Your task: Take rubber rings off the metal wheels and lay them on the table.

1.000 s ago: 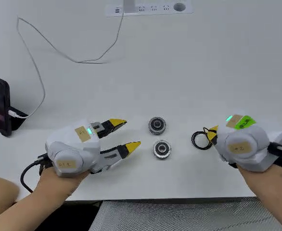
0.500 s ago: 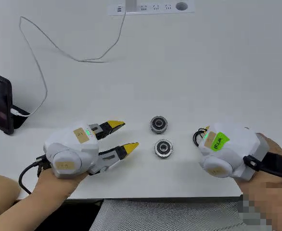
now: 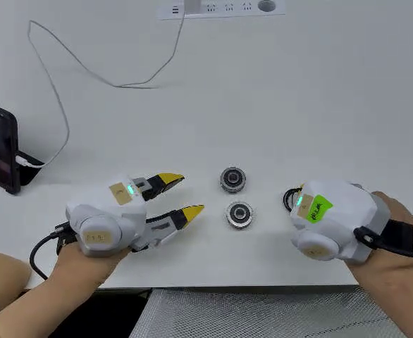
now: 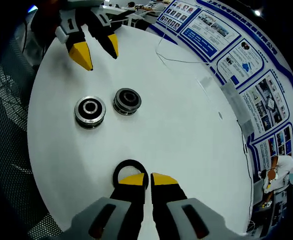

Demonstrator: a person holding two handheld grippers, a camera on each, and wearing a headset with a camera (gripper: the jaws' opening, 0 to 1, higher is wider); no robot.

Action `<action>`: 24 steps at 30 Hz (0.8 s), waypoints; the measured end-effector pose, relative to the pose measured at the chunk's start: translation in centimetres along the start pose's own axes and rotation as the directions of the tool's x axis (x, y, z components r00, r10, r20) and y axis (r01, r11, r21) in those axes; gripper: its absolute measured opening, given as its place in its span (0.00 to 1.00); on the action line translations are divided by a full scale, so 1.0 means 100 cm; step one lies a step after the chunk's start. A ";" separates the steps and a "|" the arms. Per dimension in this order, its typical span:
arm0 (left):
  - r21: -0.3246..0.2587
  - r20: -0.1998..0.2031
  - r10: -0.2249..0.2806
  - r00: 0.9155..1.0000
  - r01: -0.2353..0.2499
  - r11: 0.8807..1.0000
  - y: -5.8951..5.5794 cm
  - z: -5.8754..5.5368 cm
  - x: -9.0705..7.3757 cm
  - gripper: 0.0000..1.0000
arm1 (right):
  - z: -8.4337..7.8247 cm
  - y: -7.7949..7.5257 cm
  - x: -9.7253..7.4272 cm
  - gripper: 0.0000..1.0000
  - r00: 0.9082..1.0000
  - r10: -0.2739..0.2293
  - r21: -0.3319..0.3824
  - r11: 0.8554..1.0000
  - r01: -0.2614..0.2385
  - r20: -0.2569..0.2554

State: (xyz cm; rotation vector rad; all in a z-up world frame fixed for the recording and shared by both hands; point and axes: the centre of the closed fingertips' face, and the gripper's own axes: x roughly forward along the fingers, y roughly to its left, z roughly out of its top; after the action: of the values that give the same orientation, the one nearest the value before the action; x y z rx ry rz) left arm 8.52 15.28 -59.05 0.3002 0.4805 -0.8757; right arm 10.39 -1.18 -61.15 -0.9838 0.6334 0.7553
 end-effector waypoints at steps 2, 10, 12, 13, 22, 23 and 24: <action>0.001 -0.003 0.002 1.000 -0.002 1.000 0.001 -0.001 0.000 0.35 | -0.002 0.000 0.000 0.06 1.000 0.001 -0.001 1.000 -0.001 -0.005; -0.002 0.000 0.002 1.000 -0.002 1.000 0.000 -0.001 -0.001 0.35 | -0.003 0.001 -0.004 0.07 1.000 0.002 0.018 1.000 -0.002 0.002; -0.002 0.002 0.003 1.000 -0.003 1.000 0.000 -0.001 -0.001 0.35 | -0.002 0.001 -0.005 0.07 1.000 0.001 0.019 1.000 -0.001 0.005; -0.001 0.002 0.004 1.000 -0.004 1.000 0.001 -0.001 -0.001 0.35 | -0.001 0.001 -0.005 0.08 1.000 -0.001 0.025 1.000 0.001 0.011; -0.004 0.006 0.007 1.000 -0.007 1.000 0.001 0.001 -0.003 0.36 | -0.001 -0.002 -0.010 0.11 1.000 -0.003 0.063 0.998 0.001 0.028; -0.006 0.007 0.008 1.000 -0.008 1.000 0.000 0.001 -0.004 0.36 | -0.002 -0.003 -0.011 0.11 1.000 -0.002 0.070 0.998 0.000 0.030; -0.006 0.006 0.008 1.000 -0.008 1.000 0.000 0.001 -0.004 0.36 | -0.002 -0.002 -0.012 0.12 1.000 -0.001 0.074 0.997 -0.002 0.031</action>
State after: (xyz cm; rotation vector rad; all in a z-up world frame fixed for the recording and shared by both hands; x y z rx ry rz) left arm 8.35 15.49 -58.72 0.2933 0.4758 -0.8671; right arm 9.86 -1.77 -60.21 -0.9019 0.6302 0.7413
